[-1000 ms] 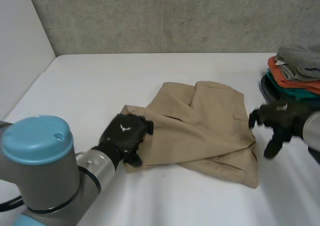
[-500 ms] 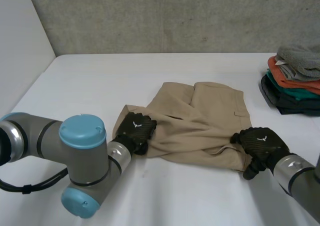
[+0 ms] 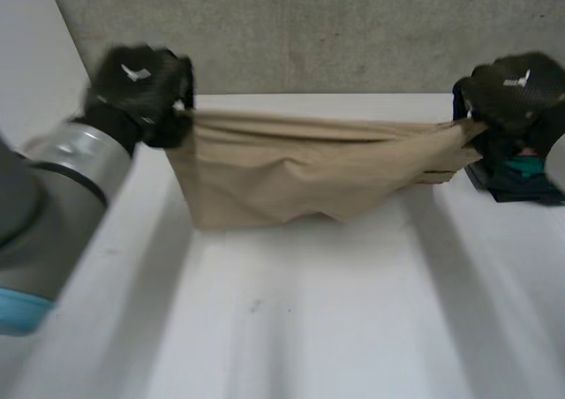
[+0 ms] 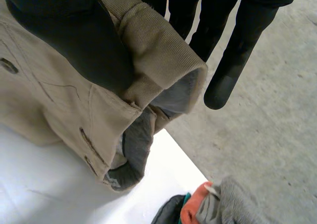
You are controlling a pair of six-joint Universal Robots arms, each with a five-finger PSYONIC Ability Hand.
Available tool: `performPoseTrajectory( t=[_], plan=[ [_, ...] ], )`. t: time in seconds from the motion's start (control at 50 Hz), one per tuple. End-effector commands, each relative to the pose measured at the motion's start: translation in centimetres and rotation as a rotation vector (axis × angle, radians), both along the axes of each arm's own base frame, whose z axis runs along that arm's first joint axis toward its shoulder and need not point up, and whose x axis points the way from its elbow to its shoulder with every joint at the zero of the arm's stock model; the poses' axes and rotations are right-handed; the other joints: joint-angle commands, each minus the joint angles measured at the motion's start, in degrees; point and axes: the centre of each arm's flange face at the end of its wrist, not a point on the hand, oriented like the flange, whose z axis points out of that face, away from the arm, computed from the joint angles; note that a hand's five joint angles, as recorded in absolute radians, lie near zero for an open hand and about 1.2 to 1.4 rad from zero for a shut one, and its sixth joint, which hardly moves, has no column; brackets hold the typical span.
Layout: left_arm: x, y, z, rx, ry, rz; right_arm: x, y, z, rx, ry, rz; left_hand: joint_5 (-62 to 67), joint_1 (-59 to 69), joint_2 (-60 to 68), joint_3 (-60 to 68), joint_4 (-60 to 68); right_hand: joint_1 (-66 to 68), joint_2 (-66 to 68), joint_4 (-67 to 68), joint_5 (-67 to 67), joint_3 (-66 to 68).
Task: Fold the laundry.
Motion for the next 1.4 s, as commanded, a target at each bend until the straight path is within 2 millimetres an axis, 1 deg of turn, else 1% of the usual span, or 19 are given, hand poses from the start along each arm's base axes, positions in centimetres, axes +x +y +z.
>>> performPoseTrajectory(
  t=[0.02,0.14,0.18,0.26,0.3,0.36,0.38,0.48,0.54,0.6,0.68,0.74,0.9,0.92,0.98,1.02,1.12,1.3,1.4],
  plan=[
    [1.7,1.0,0.8,0.082,-0.042,0.026,0.1,0.1,1.7,0.051,0.099,0.1,13.56,15.3,11.56,12.02,11.31,16.01,12.79,11.43,13.08,12.69],
    [1.0,-0.6,-1.8,0.136,-0.075,0.024,1.5,-2.3,-1.3,0.079,0.141,0.141,13.56,15.3,11.56,12.02,11.31,16.01,12.79,11.43,13.08,12.69],
    [0.1,-2.6,-3.0,0.121,-0.074,0.03,2.2,-3.4,-2.1,0.06,0.136,0.15,13.56,15.3,11.56,12.02,11.31,16.01,12.79,11.43,13.08,12.69],
    [-1.5,-6.6,-2.2,-0.015,-0.018,0.037,4.0,-6.3,-3.2,-0.045,0.126,0.114,13.56,15.3,11.56,12.02,11.31,16.01,12.79,11.43,13.08,12.69],
    [-1.9,-8.3,-1.0,-0.096,0.014,0.046,4.8,-8.5,-2.3,-0.173,0.091,0.036,13.56,15.3,11.56,12.02,11.31,16.01,12.79,11.43,13.08,12.69],
    [-2.5,-10.9,3.6,-0.327,0.113,0.062,5.5,-10.8,0.3,-0.374,0.016,-0.054,13.56,15.3,11.56,12.02,11.31,16.01,12.79,11.43,13.08,12.69],
    [-2.8,-11.3,6.3,-0.446,0.176,0.062,6.0,-11.9,2.5,-0.527,-0.056,-0.093,13.56,15.3,11.56,12.02,11.31,16.01,12.79,11.43,13.08,12.69],
    [-3.1,-10.4,11.7,-0.715,0.358,0.038,7.1,-12.0,8.5,-0.926,-0.279,-0.088,13.56,15.3,11.56,12.02,11.31,16.01,12.79,11.43,13.08,12.69],
    [-3.0,-8.1,14.3,-0.798,0.436,0.0,7.4,-11.6,9.6,-1.002,-0.333,-0.046,13.56,15.3,11.56,12.02,11.31,16.01,12.79,11.43,13.08,12.69],
    [-2.1,-7.2,14.4,-0.789,0.436,0.004,7.7,-11.8,9.2,-0.984,-0.35,0.001,13.56,15.3,11.56,12.02,11.31,16.01,12.79,11.43,13.08,12.69],
    [-2.0,-6.9,11.7,-0.706,0.389,0.012,8.1,-12.3,6.8,-0.895,-0.333,0.04,13.56,15.3,11.56,12.02,11.31,16.01,12.79,11.43,13.08,12.69],
    [-2.0,-7.0,7.3,-0.566,0.319,0.016,8.6,-12.7,4.0,-0.807,-0.296,0.063,13.56,15.3,11.56,12.02,11.31,16.01,12.79,11.43,13.08,12.69],
    [-1.4,-5.5,-4.6,-0.21,0.138,0.019,9.2,-12.6,-8.2,-0.393,-0.132,0.158,13.56,15.3,11.56,12.02,11.31,16.01,12.79,11.43,13.08,12.69],
    [-1.2,-5.1,-7.2,-0.142,0.097,0.019,9.0,-12.1,-10.7,-0.301,-0.099,0.165,13.56,15.3,11.56,12.02,11.31,16.01,12.79,11.43,13.08,12.69],
    [-1.2,-4.0,-11.3,-0.033,0.015,0.012,8.5,-10.6,-14.7,-0.138,-0.012,0.167,13.56,15.3,11.56,12.02,11.31,16.01,12.79,11.43,13.08,12.69],
    [-0.8,-2.9,-13.6,0.035,-0.071,0.009,8.1,-9.6,-16.0,-0.072,0.039,0.175,13.56,15.3,11.56,12.02,11.31,16.01,12.79,11.43,13.08,12.69],
    [-0.5,0.1,-15.3,0.133,-0.23,-0.023,7.2,-6.8,-17.9,0.074,0.163,0.209,13.56,15.3,11.56,12.02,11.31,16.01,12.79,11.43,13.08,12.69],
    [2.1,5.8,-12.6,0.329,-0.376,-0.059,4.7,-0.9,-15.2,0.332,0.303,0.229,13.56,15.3,11.56,12.02,11.31,16.01,12.79,11.43,13.08,12.69],
    [3.0,9.2,-12.3,0.475,-0.467,-0.108,3.5,2.0,-14.3,0.467,0.354,0.243,13.56,15.3,11.56,12.02,11.31,16.01,12.79,11.43,13.08,12.69]
  ],
)
